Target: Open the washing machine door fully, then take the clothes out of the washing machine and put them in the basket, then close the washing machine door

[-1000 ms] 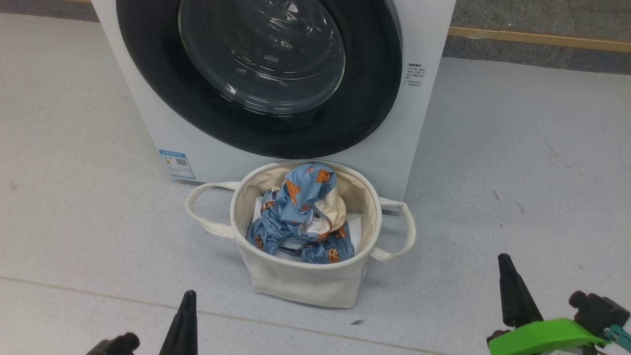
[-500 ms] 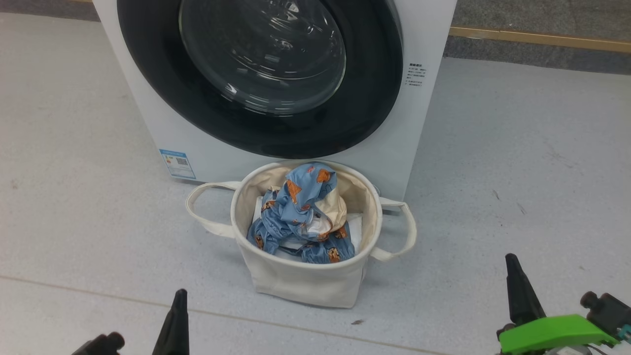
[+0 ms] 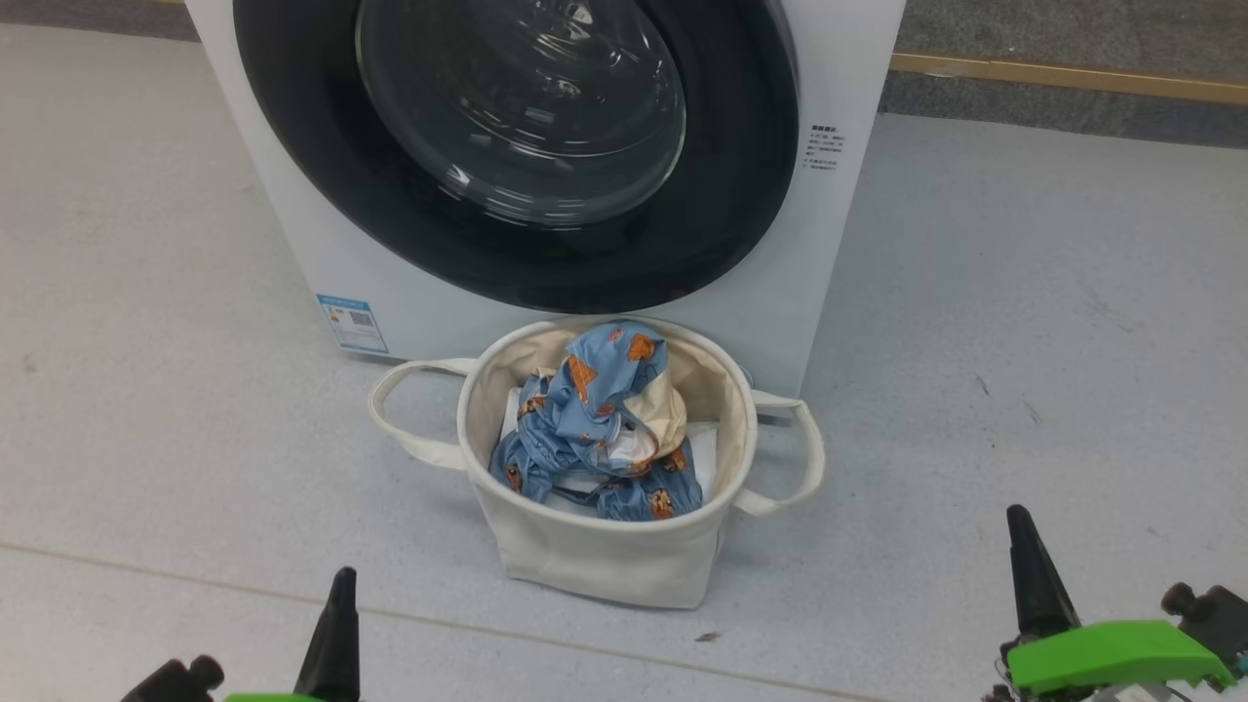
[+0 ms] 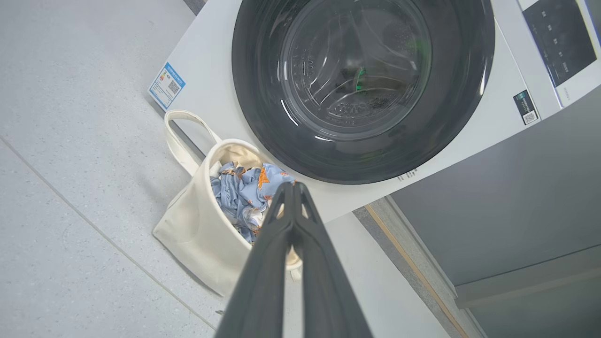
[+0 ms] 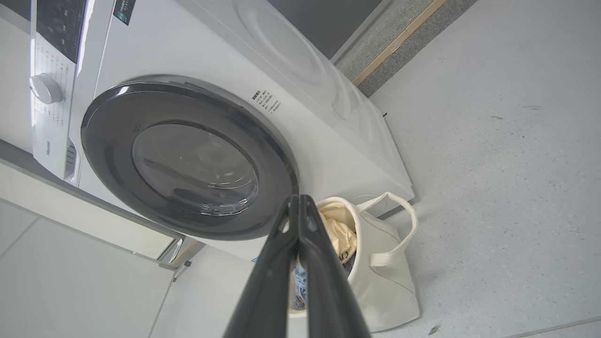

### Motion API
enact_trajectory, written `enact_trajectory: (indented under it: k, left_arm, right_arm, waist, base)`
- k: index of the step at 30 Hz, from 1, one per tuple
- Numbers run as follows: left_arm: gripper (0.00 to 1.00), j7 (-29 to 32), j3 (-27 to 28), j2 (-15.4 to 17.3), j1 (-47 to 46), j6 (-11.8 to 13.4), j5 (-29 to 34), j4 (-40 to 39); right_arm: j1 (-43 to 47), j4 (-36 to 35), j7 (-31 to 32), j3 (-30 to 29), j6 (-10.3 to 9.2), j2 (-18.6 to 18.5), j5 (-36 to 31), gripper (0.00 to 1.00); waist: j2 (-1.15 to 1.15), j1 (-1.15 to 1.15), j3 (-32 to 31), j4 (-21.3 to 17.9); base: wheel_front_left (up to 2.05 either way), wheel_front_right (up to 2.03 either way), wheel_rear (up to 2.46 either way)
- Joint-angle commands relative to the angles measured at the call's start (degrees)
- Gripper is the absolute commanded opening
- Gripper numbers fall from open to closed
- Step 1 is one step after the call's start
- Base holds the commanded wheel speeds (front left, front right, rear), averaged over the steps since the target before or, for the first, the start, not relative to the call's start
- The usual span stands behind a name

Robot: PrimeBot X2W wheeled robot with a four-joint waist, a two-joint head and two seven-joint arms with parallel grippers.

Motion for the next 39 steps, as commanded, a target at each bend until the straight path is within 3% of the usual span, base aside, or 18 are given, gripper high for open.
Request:
enact_trajectory:
  k: [1,39]
  left_arm:
    - [0.0,0.5,1.6,0.6,-2.9,-0.5,-1.7,-1.4]
    - [0.0,6.7,5.9,0.6,-5.4,-1.6,-26.2,0.4]
  right_arm:
    - [-3.2,-1.6,0.4,0.2,0.0,-0.9,1.7,0.0]
    - [-4.9,0.4,6.6,-2.0,0.0,-1.1,25.7,0.0]
  waist:
    - [0.0,0.0,0.0,0.0]
    - [0.0,0.0,0.1,0.3]
  base:
    - [0.0,0.0,0.0]
    - [0.0,0.0,0.0]
